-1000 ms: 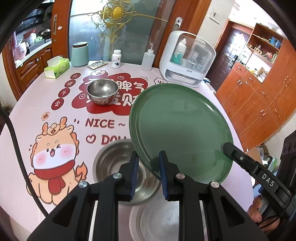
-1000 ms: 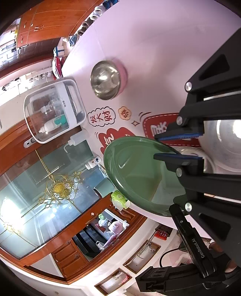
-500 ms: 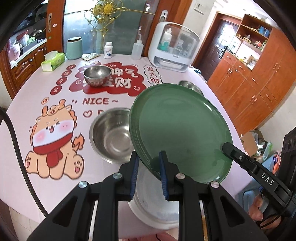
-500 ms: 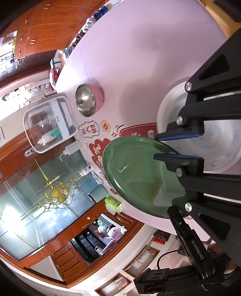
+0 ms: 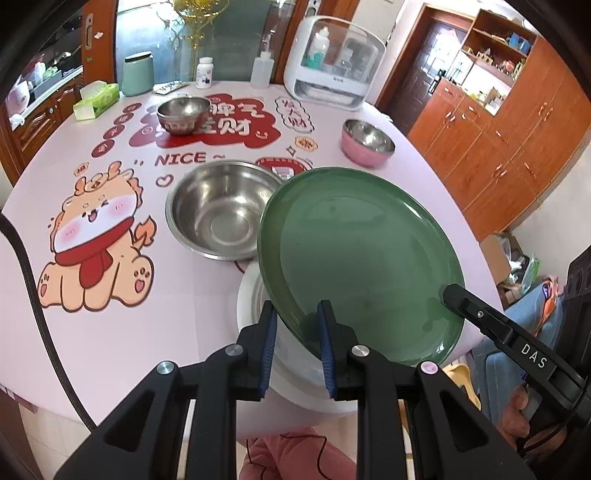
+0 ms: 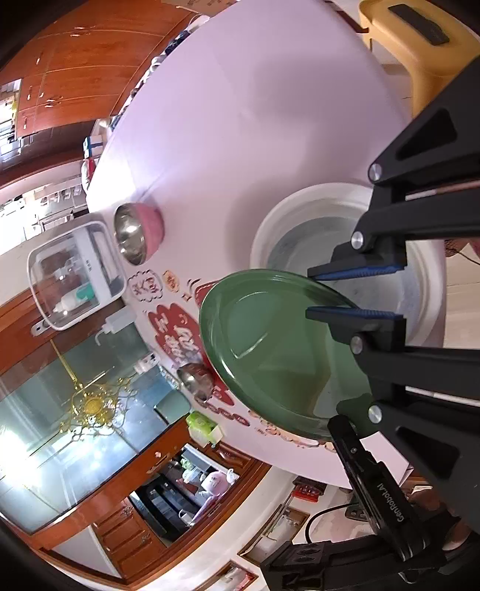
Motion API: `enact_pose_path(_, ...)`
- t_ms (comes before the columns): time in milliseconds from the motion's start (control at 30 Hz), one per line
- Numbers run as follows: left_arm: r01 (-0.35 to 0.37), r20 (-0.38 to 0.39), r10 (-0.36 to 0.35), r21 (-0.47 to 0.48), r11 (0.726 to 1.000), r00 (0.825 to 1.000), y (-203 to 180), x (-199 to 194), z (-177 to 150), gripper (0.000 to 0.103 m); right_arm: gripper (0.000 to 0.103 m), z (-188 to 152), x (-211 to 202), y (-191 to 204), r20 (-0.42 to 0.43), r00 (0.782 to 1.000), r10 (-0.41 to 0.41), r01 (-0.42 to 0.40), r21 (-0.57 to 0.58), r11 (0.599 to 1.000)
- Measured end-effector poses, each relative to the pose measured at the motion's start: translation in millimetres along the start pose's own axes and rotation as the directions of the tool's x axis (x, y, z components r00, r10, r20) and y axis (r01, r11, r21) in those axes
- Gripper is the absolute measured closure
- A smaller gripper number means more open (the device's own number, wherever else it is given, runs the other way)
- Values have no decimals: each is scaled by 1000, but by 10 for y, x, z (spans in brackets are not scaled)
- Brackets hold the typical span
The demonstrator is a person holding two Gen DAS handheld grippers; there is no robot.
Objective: Organize plates and bowls
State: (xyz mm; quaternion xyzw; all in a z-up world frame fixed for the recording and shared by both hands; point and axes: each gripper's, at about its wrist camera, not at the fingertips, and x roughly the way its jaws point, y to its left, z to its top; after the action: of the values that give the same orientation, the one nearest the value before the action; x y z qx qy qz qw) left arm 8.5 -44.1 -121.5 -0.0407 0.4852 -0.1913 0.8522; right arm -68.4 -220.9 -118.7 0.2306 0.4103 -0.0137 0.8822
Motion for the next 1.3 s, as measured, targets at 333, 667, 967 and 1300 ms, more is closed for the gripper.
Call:
enact_pose_path(333,-2,-93,7,53,999,996,-73,239,-189,83,89,-248,93,-181,-77,996,-43,45,30,999)
enact_pose_path(667,9,-185,2,60,998,983,-74,493,-294,82,89,-287,237,-299,-153,986,-72,80,43,996)
enact_pose_path(967,4,-243,10,56,998,970,-46,660,-296,81,89,-251,378,-331,-210,974,-84,91,28,995)
enact_pose_path(1300,-10,-257,22,51,999,966,-16,724,-234,81,89,-163,488,-309,-237,967,-94,97,4,995)
